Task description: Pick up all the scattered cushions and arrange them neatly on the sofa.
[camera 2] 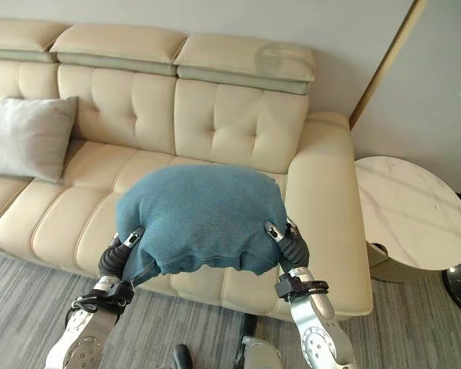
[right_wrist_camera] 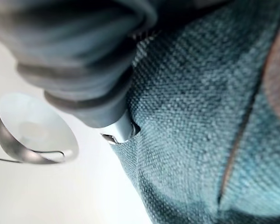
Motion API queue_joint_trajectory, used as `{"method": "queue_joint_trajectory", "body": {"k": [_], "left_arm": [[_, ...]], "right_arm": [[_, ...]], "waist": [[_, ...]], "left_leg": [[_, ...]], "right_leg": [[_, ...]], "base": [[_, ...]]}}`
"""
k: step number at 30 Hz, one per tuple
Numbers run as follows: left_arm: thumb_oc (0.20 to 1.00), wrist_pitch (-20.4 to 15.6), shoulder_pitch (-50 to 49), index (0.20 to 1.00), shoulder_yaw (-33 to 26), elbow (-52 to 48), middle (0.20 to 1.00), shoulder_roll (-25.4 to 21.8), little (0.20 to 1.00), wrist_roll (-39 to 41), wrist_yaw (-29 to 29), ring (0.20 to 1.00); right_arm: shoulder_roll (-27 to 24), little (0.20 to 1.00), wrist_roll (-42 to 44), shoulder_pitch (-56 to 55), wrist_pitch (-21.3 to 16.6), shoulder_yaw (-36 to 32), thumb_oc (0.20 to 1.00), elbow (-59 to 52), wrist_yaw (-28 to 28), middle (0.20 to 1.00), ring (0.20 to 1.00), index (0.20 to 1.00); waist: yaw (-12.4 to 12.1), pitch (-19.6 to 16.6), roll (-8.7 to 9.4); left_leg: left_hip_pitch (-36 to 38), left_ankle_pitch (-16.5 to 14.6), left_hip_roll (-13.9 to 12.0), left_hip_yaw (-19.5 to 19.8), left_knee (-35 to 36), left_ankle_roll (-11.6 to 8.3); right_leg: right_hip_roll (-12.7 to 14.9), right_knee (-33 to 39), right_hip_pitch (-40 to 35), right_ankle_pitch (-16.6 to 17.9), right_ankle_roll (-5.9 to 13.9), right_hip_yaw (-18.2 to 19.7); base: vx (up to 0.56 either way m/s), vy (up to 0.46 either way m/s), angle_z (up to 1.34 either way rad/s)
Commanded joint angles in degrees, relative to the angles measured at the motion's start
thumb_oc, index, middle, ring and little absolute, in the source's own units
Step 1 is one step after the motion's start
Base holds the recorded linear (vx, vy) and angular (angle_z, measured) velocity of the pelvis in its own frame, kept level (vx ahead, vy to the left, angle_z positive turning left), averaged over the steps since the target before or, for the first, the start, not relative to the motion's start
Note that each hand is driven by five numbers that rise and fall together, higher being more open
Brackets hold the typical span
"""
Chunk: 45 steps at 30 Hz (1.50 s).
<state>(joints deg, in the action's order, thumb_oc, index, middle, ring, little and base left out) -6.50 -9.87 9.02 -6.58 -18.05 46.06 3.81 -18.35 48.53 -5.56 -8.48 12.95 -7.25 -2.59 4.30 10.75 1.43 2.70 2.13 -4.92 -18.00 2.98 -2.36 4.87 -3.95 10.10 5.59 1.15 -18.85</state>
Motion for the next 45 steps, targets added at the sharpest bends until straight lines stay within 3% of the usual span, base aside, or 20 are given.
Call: {"method": "queue_joint_trajectory", "body": {"k": [1,3,6,7,10,13,18,24,27,28,29,30,31,32,33,34,39,43,44,45], "left_arm": [[0.200,-3.5,6.2,0.200,3.1,-9.0,0.200,0.6,0.200,-1.6,-4.9,0.200],[0.200,-3.8,6.3,0.200,3.4,-9.1,0.200,0.7,0.200,-1.6,-4.8,0.200],[0.200,-4.0,6.6,0.200,3.5,-8.9,0.200,1.3,0.200,-0.8,-4.4,0.200],[0.200,-3.8,6.0,0.200,3.1,-9.1,0.200,1.4,0.200,-0.6,-4.2,0.200],[0.200,-3.9,4.8,0.200,2.4,-9.2,0.200,1.5,0.200,-0.7,-3.9,0.200],[0.200,-4.6,5.0,0.200,2.0,-8.6,0.200,1.7,0.200,-1.1,-3.6,0.200],[0.200,-3.9,5.3,0.200,2.9,-7.0,0.200,1.1,0.200,-1.1,-4.7,0.200],[0.200,-4.0,12.5,0.200,4.5,-2.0,0.200,-1.3,0.200,-1.2,-5.7,0.200],[0.200,-4.1,20.2,0.200,7.4,3.2,0.200,-2.3,0.200,-1.3,-5.5,0.200],[0.200,-4.7,29.1,0.200,9.8,7.7,0.200,-5.2,0.200,-1.7,-4.9,0.200],[0.200,-4.7,29.2,0.200,9.8,7.7,0.200,-5.3,0.200,-1.7,-4.9,0.200],[0.200,-5.9,40.7,0.200,12.5,13.1,0.200,-8.4,0.200,-0.5,-3.4,0.200],[0.200,-5.9,40.8,0.200,12.6,13.2,0.200,-8.4,0.200,-0.4,-3.4,0.200],[0.200,-7.4,53.6,0.200,15.5,18.1,0.200,-11.4,0.200,1.0,-2.0,0.200],[0.200,-8.5,60.3,0.200,16.8,20.8,0.200,-12.4,0.200,1.8,-1.0,0.200],[0.200,-8.5,60.6,0.200,16.9,20.9,0.200,-12.4,0.200,1.9,-1.1,0.200],[0.200,-12.8,86.0,0.200,21.2,31.2,0.200,-18.4,0.200,3.1,0.7,0.200],[0.200,-13.4,91.8,0.200,22.8,35.9,0.200,-18.8,0.200,3.8,0.8,0.200],[0.200,-12.4,97.1,0.200,24.8,43.5,0.200,-18.4,0.200,4.9,0.9,0.200],[0.200,-12.5,97.5,0.200,24.9,43.9,0.200,-18.4,0.200,5.1,0.7,0.200]], "right_arm": [[2.6,0.200,2.3,5.5,-4.0,4.2,0.200,-8.6,-5.4,0.200,0.200,0.200],[1.6,0.200,2.5,5.7,-4.0,4.2,0.200,-8.4,-5.3,0.200,0.200,0.200],[1.4,0.200,3.1,5.7,-3.7,4.1,0.200,-8.3,-4.9,0.200,0.200,0.200],[1.2,0.200,3.1,5.6,-3.5,4.3,0.200,-8.1,-4.9,0.200,0.200,0.200],[1.3,0.200,2.7,5.7,-3.3,5.0,0.200,-7.2,-4.6,0.200,0.200,0.200],[1.0,0.200,2.3,6.0,-3.4,5.0,0.200,-5.9,-4.4,0.200,0.200,0.200],[0.5,0.200,0.4,6.3,-2.1,6.1,0.200,-5.0,-5.0,0.200,0.200,0.200],[0.8,0.200,-4.3,12.7,-1.2,8.8,0.200,-1.9,-4.0,0.200,0.200,0.200],[1.6,0.200,-6.7,20.1,-1.0,10.9,0.200,2.7,-1.8,0.200,0.200,0.200],[1.5,0.200,-8.1,28.5,-1.4,12.6,0.200,7.3,0.8,0.200,0.200,0.200],[1.5,0.200,-8.1,28.5,-1.4,12.6,0.200,7.3,0.8,0.200,0.200,0.200],[1.5,0.200,-9.5,39.0,-2.1,14.5,0.200,11.5,3.3,0.200,0.200,0.200],[1.5,0.200,-9.5,39.0,-2.1,14.5,0.200,11.6,3.3,0.200,0.200,0.200],[0.5,0.200,-11.5,51.7,-2.9,15.4,0.200,15.6,6.5,0.200,0.200,0.200],[-0.6,0.200,-11.7,57.9,-3.8,16.0,0.200,18.2,7.8,0.200,0.200,0.200],[-0.6,0.200,-11.6,58.1,-3.9,15.9,0.200,18.3,7.8,0.200,0.200,0.200],[-6.6,0.200,-19.0,83.0,-8.0,17.2,0.200,28.1,16.5,0.200,0.200,0.200],[-7.4,0.200,-20.6,89.4,-8.2,19.1,0.200,32.0,18.2,0.200,0.200,0.200],[-7.6,0.200,-21.3,94.7,-7.3,21.9,0.200,38.4,19.7,0.200,0.200,0.200],[-7.5,0.200,-21.2,95.1,-7.4,22.0,0.200,38.8,19.6,0.200,0.200,0.200]], "waist": [[0.6,-2.6,1.04],[0.4,-1.9,0.95],[0.1,-1.5,0.71],[-0.3,-1.6,1.09],[-1.7,-1.1,0.01],[-2.2,-0.7,-1.05],[-2.0,-1.1,-2.05],[-2.0,0.7,-1.11],[-1.8,2.2,-0.52],[-1.8,3.5,-0.31],[-1.8,3.4,-0.30],[-1.9,5.0,-0.19],[-1.9,5.1,-0.19],[-2.1,6.4,-0.17],[-2.3,7.1,-0.17],[-2.3,7.2,-0.16],[-2.7,9.5,-0.70],[-2.7,9.3,-0.64],[-2.7,9.0,-0.56],[-2.7,9.0,-0.60]], "left_leg": [[0.2,-11.7,1.3,2.2,-12.8,0.10],[-2.3,-10.6,0.2,3.3,-19.8,-0.66],[-5.2,-9.0,0.3,6.2,-22.1,-1.41],[-6.9,-10.3,0.2,7.6,-19.4,-1.14],[-8.9,-4.5,-1.6,13.7,-9.4,-2.25],[-9.5,-2.0,-2.4,16.8,-4.9,-3.00],[-7.7,-2.0,-1.6,16.3,-3.2,-2.83],[-10.1,-3.4,-0.4,13.5,-4.7,-1.24],[-14.8,-4.1,-0.1,12.7,-7.1,-0.71],[-18.2,-4.6,0.1,12.3,-9.3,-0.53],[-18.4,-4.5,0.1,12.3,-9.3,-0.52],[-21.7,-4.6,0.5,12.6,-10.9,-0.41],[-21.8,-4.7,0.5,12.6,-10.9,-0.41],[-25.1,-4.5,1.1,13.0,-12.3,-0.38],[-26.7,-4.3,1.2,13.3,-13.0,-0.44],[-26.8,-4.4,1.2,13.3,-13.2,-0.44],[-36.6,-4.4,2.1,15.2,-17.0,-0.85],[-40.9,-4.5,2.4,15.6,-18.3,-0.98],[-44.9,-5.8,2.3,16.4,-19.1,-1.50],[-45.2,-6.0,2.3,16.4,-19.3,-1.52]], "right_leg": [[0.6,0.6,-4.1,-8.2,3.20,1.7],[0.1,1.1,-5.4,-9.0,1.97,2.7],[-0.3,2.1,-7.1,-10.0,1.42,4.0],[0.4,2.8,-8.1,-10.3,1.99,5.1],[0.1,2.6,-9.2,-11.1,2.69,8.0],[0.0,2.5,-9.9,-11.7,3.10,9.5],[0.8,3.2,-10.7,-11.2,3.73,10.8],[2.4,2.3,-5.9,-9.7,4.71,13.7],[2.7,1.2,-1.1,-8.7,4.83,15.2],[2.8,-0.3,2.5,-8.1,4.77,16.0],[2.9,-0.2,2.7,-8.0,4.77,16.0],[3.0,-1.8,6.1,-7.7,4.78,16.5],[3.0,-1.8,6.1,-7.7,4.78,16.5],[3.2,-3.2,9.4,-7.4,4.92,16.6],[3.3,-3.9,10.9,-7.4,5.02,16.5],[3.3,-4.0,11.0,-7.4,5.02,16.5],[3.7,-8.8,20.9,-8.3,5.36,16.2],[3.9,-9.8,24.9,-8.2,5.58,15.9],[4.1,-10.5,28.5,-9.0,6.18,15.8],[4.0,-10.7,28.7,-9.1,6.18,15.8]], "base": [[0.08,-0.074,-0.15],[0.10,-0.077,-0.12],[0.13,0.003,-0.19],[0.23,0.139,-0.36],[0.17,0.159,-0.34],[0.10,0.139,-0.61],[0.11,0.167,-0.40],[-0.03,0.146,-0.15],[-0.17,0.086,-0.16],[-0.11,0.052,-0.20],[-0.20,0.080,-0.18],[-0.10,0.028,-0.09],[-0.16,0.035,-0.08],[-0.09,0.003,-0.03],[-0.09,0.003,-0.02],[-0.04,0.006,0.00],[-0.03,0.003,0.03],[0.00,-0.014,0.08],[0.07,-0.036,0.07],[0.05,-0.036,0.10]]}}
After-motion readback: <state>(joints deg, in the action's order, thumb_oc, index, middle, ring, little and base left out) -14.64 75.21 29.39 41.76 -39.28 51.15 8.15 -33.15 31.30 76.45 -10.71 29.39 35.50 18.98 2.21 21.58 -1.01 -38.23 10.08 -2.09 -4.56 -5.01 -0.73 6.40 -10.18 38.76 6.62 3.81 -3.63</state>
